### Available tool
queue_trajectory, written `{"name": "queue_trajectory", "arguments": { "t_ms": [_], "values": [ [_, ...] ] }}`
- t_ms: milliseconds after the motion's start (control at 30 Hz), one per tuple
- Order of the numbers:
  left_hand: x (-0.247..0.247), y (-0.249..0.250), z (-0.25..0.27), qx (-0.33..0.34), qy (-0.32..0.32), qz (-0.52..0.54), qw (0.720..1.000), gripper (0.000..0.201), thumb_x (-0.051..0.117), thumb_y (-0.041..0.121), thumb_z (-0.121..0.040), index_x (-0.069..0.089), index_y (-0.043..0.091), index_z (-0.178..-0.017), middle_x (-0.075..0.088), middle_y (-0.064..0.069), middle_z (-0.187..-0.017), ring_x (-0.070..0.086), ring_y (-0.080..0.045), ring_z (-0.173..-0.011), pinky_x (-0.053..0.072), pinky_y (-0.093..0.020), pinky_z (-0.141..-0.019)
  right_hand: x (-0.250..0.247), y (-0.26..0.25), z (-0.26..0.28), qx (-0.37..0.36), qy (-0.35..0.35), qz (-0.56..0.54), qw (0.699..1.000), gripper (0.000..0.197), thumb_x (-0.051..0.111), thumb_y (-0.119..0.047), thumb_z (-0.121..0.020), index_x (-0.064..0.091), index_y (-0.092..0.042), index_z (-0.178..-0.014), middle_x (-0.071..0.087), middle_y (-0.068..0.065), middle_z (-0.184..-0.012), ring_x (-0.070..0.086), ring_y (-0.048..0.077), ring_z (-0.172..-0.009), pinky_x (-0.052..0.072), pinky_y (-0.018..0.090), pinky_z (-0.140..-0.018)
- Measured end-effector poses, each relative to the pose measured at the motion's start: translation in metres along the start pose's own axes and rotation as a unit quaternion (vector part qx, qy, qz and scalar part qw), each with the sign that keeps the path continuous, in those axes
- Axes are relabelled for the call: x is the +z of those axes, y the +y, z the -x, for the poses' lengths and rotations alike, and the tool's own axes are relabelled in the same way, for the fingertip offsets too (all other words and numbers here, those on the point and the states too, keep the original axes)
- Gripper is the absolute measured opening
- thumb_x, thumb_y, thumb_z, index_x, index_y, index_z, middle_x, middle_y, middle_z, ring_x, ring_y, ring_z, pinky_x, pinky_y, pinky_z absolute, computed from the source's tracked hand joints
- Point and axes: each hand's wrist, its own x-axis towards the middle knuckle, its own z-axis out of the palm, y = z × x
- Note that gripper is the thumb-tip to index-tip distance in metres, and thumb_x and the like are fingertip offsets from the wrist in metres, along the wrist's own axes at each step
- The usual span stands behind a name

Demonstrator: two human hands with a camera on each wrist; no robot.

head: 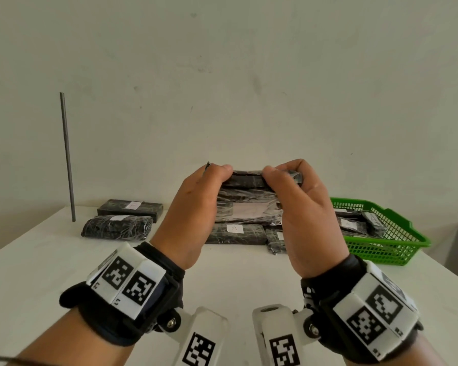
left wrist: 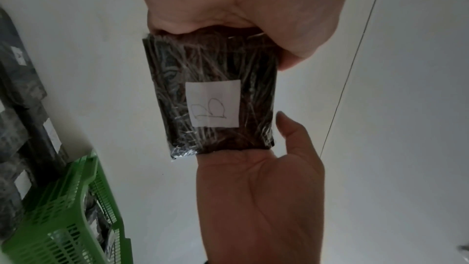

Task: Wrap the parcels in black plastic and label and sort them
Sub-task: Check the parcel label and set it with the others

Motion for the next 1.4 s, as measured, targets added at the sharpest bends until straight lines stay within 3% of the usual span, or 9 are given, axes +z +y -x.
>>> {"name": "queue_trajectory", "arguments": {
  "t_ms": [167, 333, 433, 667, 833, 967, 1133, 1300, 1400],
  "values": [
    [-0.003, -0.001, -0.001, 0.000, 0.036, 0.026, 0.999, 0.018, 0.059, 0.067, -0.070, 0.073, 0.057, -0.068, 0.068, 0.013, -0.097, 0.061, -0.023, -0.117, 0.043, -0.055, -0.115, 0.001, -0.001, 0.000, 0.012, -0.015, -0.001, 1.000, 0.023, 0.058, -0.038, -0.086, 0.055, -0.016, -0.086, 0.041, 0.007, -0.089, 0.036, 0.030, -0.080, 0.032, 0.053, -0.076],
    [-0.010, -0.005, -0.003, -0.025, 0.050, 0.060, 0.997, 0.028, 0.064, 0.065, -0.072, 0.071, 0.039, -0.081, 0.069, 0.005, -0.099, 0.063, -0.024, -0.109, 0.043, -0.058, -0.114, 0.001, 0.000, 0.000, 0.013, -0.029, 0.010, 0.999, 0.048, 0.050, -0.047, -0.082, 0.049, -0.002, -0.098, 0.048, 0.023, -0.089, 0.050, 0.047, -0.088, 0.040, 0.075, -0.089],
    [-0.015, -0.009, -0.005, -0.048, 0.023, 0.057, 0.997, 0.036, 0.057, 0.060, -0.085, 0.069, 0.026, -0.080, 0.057, -0.006, -0.093, 0.054, -0.028, -0.098, 0.039, -0.068, -0.112, 0.000, 0.000, 0.000, 0.011, -0.033, 0.010, 0.999, 0.050, 0.050, -0.047, -0.084, 0.046, 0.001, -0.098, 0.047, 0.024, -0.087, 0.050, 0.045, -0.087, 0.040, 0.074, -0.089],
    [-0.017, -0.011, -0.008, -0.059, 0.013, 0.052, 0.997, 0.040, 0.049, 0.050, -0.099, 0.069, 0.027, -0.073, 0.062, -0.005, -0.083, 0.060, -0.023, -0.091, 0.047, -0.047, -0.095, -0.001, 0.000, -0.002, 0.022, -0.035, 0.007, 0.999, 0.032, 0.062, -0.041, -0.086, 0.053, -0.010, -0.088, 0.044, 0.010, -0.092, 0.041, 0.043, -0.087, 0.036, 0.068, -0.083],
    [-0.023, -0.013, -0.014, -0.134, -0.009, 0.053, 0.990, 0.052, 0.044, 0.044, -0.104, 0.067, 0.001, -0.121, 0.074, -0.019, -0.120, 0.072, -0.033, -0.111, 0.052, -0.053, -0.106, -0.003, 0.003, -0.005, 0.086, -0.055, 0.021, 0.995, 0.015, 0.066, -0.026, -0.100, 0.060, -0.012, -0.104, 0.072, 0.009, -0.093, 0.073, 0.027, -0.088, 0.059, 0.051, -0.086],
    [-0.034, -0.013, -0.013, -0.179, -0.043, 0.099, 0.978, 0.059, 0.045, 0.053, -0.103, 0.061, 0.009, -0.139, 0.071, -0.016, -0.130, 0.070, -0.031, -0.119, 0.054, -0.053, -0.104, -0.011, 0.010, -0.011, 0.099, -0.075, 0.077, 0.989, 0.025, 0.073, -0.015, -0.095, 0.063, -0.010, -0.117, 0.079, 0.012, -0.111, 0.077, 0.031, -0.103, 0.060, 0.056, -0.093],
    [-0.051, -0.020, -0.010, -0.093, -0.025, -0.031, 0.995, 0.057, 0.073, 0.044, -0.075, 0.069, 0.007, -0.119, 0.079, -0.006, -0.109, 0.074, -0.020, -0.101, 0.057, -0.039, -0.098, -0.011, 0.010, -0.017, 0.119, 0.027, -0.087, 0.989, 0.018, 0.069, 0.000, -0.094, 0.058, -0.002, -0.109, 0.074, 0.025, -0.117, 0.076, 0.038, -0.105, 0.061, 0.055, -0.094],
    [-0.069, -0.017, -0.019, -0.026, 0.045, 0.003, 0.999, 0.039, 0.077, 0.032, -0.072, 0.074, 0.009, -0.103, 0.079, -0.005, -0.097, 0.075, -0.016, -0.087, 0.060, -0.031, -0.080, -0.015, 0.013, -0.017, 0.181, -0.212, 0.118, 0.953, 0.037, 0.075, -0.009, -0.086, 0.066, -0.011, -0.122, 0.080, 0.008, -0.115, 0.077, 0.026, -0.105, 0.063, 0.034, -0.090],
    [-0.077, -0.012, -0.026, 0.001, 0.027, -0.065, 0.998, 0.034, 0.080, 0.040, -0.070, 0.074, 0.019, -0.096, 0.073, -0.008, -0.093, 0.072, -0.020, -0.087, 0.058, -0.039, -0.085, -0.006, 0.017, -0.023, 0.150, -0.215, 0.213, 0.941, 0.033, 0.077, -0.019, -0.091, 0.067, -0.021, -0.122, 0.081, -0.002, -0.111, 0.077, 0.018, -0.101, 0.062, 0.027, -0.082]
  ]
}}
